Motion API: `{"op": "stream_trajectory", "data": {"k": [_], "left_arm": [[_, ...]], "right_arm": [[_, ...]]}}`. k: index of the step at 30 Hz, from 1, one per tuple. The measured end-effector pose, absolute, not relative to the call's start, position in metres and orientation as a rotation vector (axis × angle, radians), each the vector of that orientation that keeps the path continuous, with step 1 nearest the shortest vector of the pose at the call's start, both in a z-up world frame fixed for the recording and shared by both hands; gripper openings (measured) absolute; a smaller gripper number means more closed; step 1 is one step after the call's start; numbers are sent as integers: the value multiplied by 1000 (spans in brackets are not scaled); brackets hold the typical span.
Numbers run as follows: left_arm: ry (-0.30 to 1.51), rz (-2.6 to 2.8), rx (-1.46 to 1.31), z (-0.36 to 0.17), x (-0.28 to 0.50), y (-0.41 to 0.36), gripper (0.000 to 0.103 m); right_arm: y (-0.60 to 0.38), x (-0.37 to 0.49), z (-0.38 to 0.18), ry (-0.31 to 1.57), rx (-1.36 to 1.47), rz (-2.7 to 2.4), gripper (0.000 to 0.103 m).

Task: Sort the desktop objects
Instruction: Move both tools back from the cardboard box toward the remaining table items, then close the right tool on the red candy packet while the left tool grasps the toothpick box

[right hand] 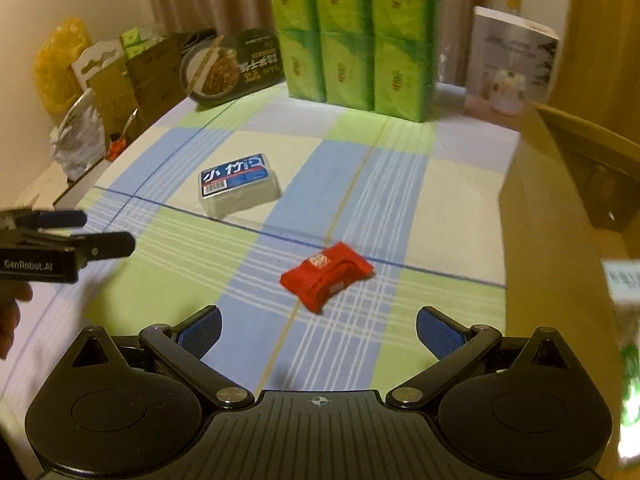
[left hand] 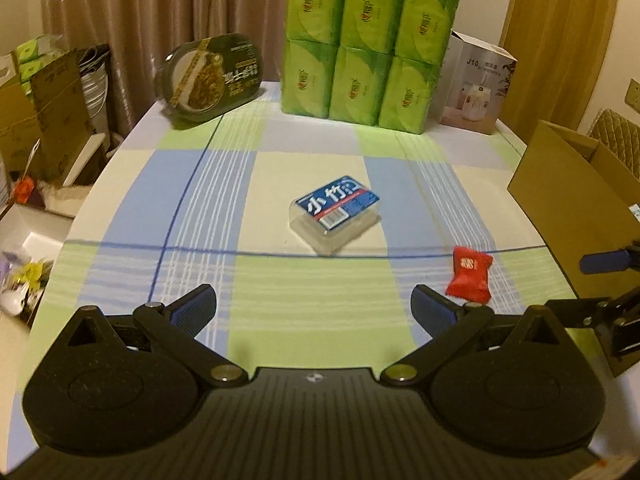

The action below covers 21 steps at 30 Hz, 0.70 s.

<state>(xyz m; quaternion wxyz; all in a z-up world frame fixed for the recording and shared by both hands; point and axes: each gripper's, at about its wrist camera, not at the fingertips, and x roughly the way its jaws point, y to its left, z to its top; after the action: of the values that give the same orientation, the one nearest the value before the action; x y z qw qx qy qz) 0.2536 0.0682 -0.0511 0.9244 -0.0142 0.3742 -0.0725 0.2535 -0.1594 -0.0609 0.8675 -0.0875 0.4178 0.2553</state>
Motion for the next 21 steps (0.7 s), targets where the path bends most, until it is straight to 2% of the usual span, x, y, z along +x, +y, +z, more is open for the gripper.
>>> {"op": "stream_trajectory", "data": {"k": [10, 21], "left_arm": [[735, -273, 225, -67, 288, 46, 102], [733, -455, 475, -86, 312, 37, 101]], "right_arm": [[-138, 296, -83, 891, -251, 635, 101], [-118, 310, -106, 873, -490, 799, 101]]}}
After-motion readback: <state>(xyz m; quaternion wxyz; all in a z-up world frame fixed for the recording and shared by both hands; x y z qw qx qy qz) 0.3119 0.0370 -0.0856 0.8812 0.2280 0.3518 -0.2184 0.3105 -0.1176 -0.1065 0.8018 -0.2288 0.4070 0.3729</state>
